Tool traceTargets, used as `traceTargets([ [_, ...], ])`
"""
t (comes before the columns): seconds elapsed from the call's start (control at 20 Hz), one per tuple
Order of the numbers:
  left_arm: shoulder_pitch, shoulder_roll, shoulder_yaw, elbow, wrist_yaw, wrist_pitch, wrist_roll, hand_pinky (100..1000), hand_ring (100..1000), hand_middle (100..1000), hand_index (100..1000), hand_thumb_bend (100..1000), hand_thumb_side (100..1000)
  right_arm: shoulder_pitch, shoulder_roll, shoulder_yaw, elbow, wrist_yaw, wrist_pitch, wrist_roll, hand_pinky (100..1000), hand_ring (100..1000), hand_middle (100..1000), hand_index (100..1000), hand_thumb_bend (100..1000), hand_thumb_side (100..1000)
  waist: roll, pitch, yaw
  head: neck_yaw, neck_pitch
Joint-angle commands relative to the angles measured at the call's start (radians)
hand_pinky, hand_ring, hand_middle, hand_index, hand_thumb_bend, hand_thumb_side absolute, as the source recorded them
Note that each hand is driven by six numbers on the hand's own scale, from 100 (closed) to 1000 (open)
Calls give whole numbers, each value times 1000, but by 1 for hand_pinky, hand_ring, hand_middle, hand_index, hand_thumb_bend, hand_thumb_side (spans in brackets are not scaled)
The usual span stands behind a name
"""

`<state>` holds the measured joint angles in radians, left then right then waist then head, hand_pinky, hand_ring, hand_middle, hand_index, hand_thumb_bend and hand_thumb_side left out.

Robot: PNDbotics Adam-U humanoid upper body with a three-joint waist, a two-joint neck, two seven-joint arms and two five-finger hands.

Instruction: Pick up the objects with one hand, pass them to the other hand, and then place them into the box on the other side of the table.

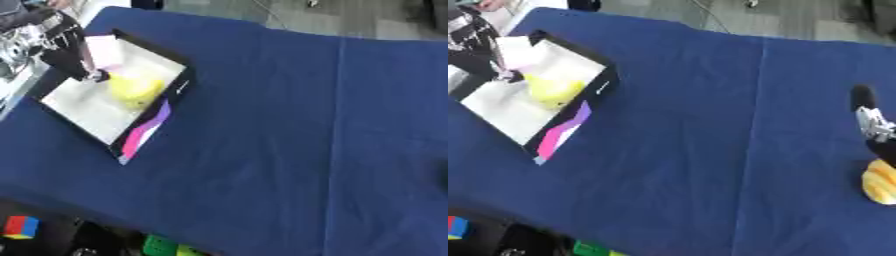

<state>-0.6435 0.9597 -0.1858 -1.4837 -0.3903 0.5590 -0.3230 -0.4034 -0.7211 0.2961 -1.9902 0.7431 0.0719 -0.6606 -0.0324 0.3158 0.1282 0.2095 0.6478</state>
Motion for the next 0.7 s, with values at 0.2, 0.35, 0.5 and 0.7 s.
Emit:
traceTargets([
  [0.2, -34, 14, 13, 52, -147, -55, -121, 851, 795, 723, 807, 656, 100, -1, -30, -28, -10, -8, 14, -12, 889, 852, 847, 947, 354, 142, 5, -17, -4, 0, -1],
  [0.35, -39, 11, 19, 70, -213, -43, -164, 890, 832, 766, 852, 736, 100, 1, -29, -33, -10, -12, 18, -16, 888, 852, 846, 947, 351, 145, 6, -18, -5, -3, -1],
  [0.5, -41, 9, 30, 73, -267, -26, -182, 917, 854, 791, 885, 782, 164, 4, -29, -37, -10, -14, 16, -21, 888, 852, 847, 947, 350, 147, 6, -19, -6, -17, -1],
  [0.7, -37, 11, 39, 65, -303, -18, -197, 926, 863, 802, 906, 797, 193, 11, -30, -44, -10, -14, 15, -29, 888, 851, 847, 946, 351, 148, 6, -20, -7, -33, -2],
])
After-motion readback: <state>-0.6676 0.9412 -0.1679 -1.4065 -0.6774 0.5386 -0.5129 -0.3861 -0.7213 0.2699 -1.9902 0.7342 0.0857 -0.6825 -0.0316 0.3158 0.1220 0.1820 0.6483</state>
